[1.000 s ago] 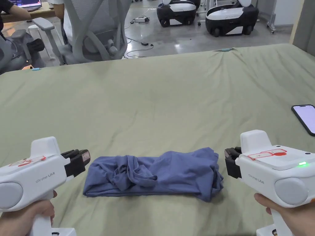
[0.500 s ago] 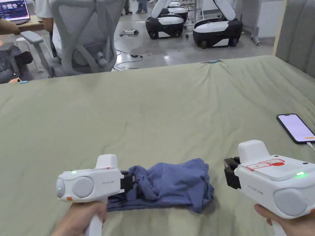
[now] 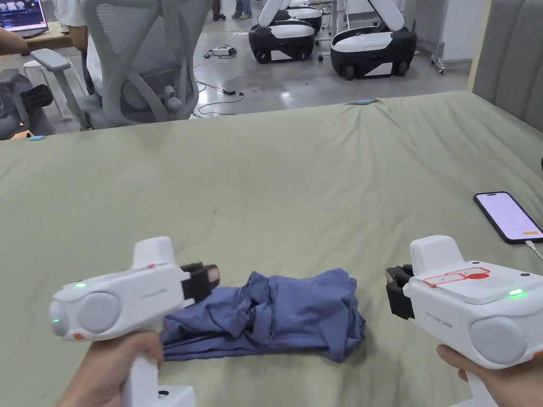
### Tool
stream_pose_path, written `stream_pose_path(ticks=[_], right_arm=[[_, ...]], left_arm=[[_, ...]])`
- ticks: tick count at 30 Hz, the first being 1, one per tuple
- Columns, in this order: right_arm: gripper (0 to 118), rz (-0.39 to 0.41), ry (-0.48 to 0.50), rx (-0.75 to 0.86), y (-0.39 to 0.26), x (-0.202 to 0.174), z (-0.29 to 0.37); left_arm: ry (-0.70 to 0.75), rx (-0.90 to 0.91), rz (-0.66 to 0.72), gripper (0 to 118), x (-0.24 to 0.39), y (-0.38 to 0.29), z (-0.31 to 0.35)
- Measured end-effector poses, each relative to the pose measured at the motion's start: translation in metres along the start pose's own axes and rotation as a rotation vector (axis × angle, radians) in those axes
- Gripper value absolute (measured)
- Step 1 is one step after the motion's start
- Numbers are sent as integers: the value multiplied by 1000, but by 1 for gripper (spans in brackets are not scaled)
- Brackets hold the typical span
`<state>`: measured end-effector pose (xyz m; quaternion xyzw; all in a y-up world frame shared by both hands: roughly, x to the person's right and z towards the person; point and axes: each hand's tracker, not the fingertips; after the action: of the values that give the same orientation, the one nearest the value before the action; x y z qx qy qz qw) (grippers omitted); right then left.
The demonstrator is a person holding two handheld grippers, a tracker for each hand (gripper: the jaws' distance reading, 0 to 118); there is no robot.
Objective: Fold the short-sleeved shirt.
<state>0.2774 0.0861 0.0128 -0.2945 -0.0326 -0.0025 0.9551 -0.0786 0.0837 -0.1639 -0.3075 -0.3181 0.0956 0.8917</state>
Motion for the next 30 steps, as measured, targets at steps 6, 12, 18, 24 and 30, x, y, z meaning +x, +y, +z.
stream_pose_path(ticks=[6,12,18,24,30], right_arm=[[0,-15,25,9,1,-7,-5],[0,7,46,-1,0,-13,-4],[0,4,47,-9,-3,-14,-4],[0,-2,43,-29,-6,-12,-7],[0,0,22,-34,-6,-8,-6]], left_arm=[[139,18,-56,0,-32,0,43],[190,44,59,47,-57,-17,45],[197,-38,69,102,-68,-38,13],[296,-171,-15,54,-69,-59,-31],[248,-111,-1,19,-64,-44,-15]])
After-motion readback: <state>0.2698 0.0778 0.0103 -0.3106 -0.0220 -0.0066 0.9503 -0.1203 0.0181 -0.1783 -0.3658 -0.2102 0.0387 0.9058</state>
